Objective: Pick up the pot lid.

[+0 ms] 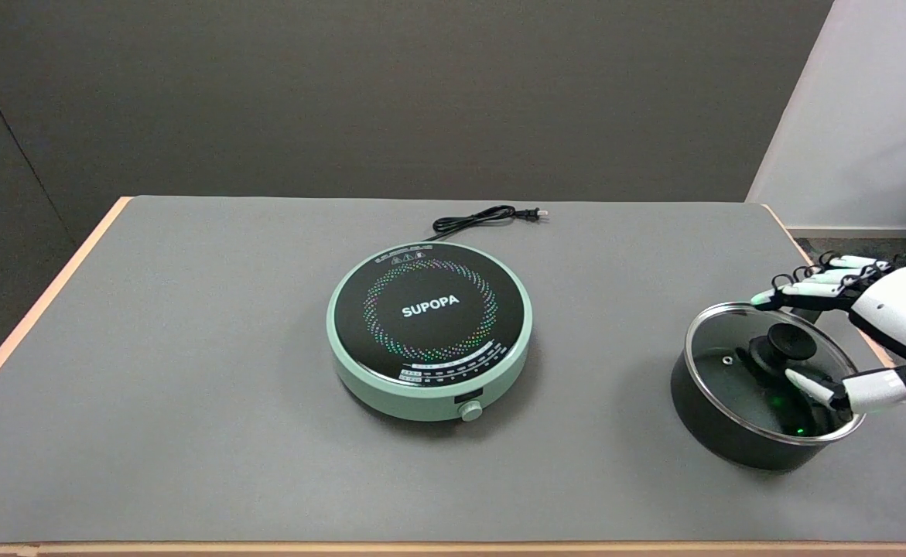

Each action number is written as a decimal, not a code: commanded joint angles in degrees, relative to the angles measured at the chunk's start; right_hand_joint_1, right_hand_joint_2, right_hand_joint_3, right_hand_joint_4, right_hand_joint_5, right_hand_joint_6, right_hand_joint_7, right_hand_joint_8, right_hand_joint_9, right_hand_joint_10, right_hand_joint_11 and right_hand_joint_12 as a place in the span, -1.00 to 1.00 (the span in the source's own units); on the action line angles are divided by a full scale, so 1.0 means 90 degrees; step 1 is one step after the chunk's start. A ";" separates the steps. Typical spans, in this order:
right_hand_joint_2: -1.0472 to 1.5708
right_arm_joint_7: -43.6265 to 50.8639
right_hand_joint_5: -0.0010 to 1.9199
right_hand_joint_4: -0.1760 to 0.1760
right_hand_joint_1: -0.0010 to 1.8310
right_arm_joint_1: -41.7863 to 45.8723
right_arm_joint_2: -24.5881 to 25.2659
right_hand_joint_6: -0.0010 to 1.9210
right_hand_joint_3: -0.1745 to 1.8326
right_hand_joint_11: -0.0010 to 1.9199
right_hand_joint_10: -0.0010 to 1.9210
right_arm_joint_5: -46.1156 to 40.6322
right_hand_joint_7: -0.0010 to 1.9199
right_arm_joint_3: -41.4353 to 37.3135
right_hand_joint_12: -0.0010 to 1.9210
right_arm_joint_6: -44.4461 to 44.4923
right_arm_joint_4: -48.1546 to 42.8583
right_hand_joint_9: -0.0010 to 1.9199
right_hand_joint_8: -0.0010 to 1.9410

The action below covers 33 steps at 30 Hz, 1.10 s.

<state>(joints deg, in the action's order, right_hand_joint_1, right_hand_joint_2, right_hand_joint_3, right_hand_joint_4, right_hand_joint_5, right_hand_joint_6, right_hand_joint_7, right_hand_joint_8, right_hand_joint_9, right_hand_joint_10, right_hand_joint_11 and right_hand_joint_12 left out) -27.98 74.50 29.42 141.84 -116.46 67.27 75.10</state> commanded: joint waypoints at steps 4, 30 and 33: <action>0.21 0.0005 -0.38 1.00 -0.31 -0.0080 -0.0388 -0.64 0.09 -0.48 -0.48 0.0003 -0.26 0.0381 -0.10 -0.0010 -0.0133 -0.23 -0.75; 0.22 0.0049 -0.35 1.00 -0.22 -0.0288 -0.0425 -0.59 0.09 -0.48 -0.45 0.0003 -0.22 0.0541 -0.11 0.0025 -0.0404 -0.21 -0.72; 0.22 0.0049 -0.35 1.00 -0.21 -0.0293 -0.0425 -0.58 0.09 -0.48 -0.44 0.0003 -0.21 0.0555 -0.11 0.0025 -0.0431 -0.21 -0.71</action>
<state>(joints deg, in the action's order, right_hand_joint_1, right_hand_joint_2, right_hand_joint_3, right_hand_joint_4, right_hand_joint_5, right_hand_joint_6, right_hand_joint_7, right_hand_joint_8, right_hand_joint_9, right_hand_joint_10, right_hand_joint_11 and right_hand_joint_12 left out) -27.65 73.11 25.94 141.87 -112.76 67.27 72.59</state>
